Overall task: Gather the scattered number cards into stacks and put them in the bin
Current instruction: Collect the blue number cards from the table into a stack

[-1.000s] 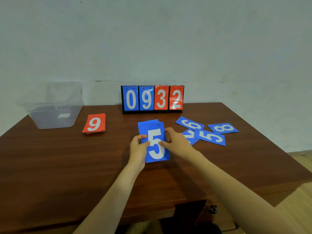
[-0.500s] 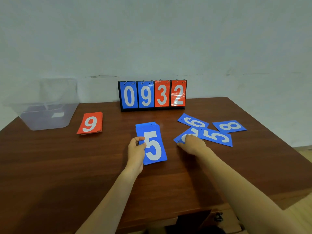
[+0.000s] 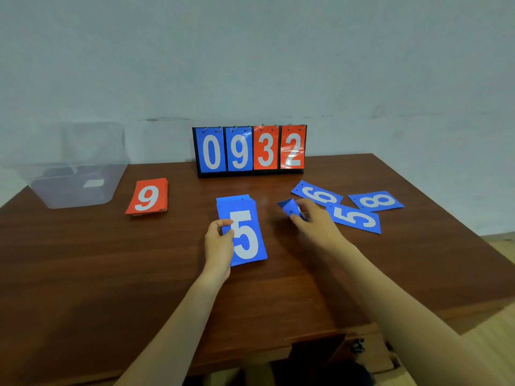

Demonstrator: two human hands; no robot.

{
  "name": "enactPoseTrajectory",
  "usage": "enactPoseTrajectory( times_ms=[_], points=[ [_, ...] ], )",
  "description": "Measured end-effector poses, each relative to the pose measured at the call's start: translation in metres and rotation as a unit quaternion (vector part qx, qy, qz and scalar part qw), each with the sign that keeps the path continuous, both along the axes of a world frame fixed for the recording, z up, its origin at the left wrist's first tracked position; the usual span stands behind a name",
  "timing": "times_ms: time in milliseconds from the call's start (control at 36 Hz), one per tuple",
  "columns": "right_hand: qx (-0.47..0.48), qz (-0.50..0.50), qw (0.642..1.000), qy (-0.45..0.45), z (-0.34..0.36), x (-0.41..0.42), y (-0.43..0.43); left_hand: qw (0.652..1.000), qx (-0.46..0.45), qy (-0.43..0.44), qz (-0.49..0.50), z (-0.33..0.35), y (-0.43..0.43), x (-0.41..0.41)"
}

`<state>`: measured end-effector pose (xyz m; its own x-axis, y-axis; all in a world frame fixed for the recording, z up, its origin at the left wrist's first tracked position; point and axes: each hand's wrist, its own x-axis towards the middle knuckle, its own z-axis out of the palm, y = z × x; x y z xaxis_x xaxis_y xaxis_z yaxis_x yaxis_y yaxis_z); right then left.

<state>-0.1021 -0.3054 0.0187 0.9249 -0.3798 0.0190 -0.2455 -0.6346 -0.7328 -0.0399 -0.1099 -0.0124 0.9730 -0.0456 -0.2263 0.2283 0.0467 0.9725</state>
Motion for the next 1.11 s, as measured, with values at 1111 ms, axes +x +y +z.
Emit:
enactPoseTrajectory(
  times_ms=[1111],
  points=[
    [0.002,0.030,0.995,-0.097,0.038,-0.004,0.038,0.984,0.029,-0.064,-0.164,0.040,0.020,-0.035]
  ],
)
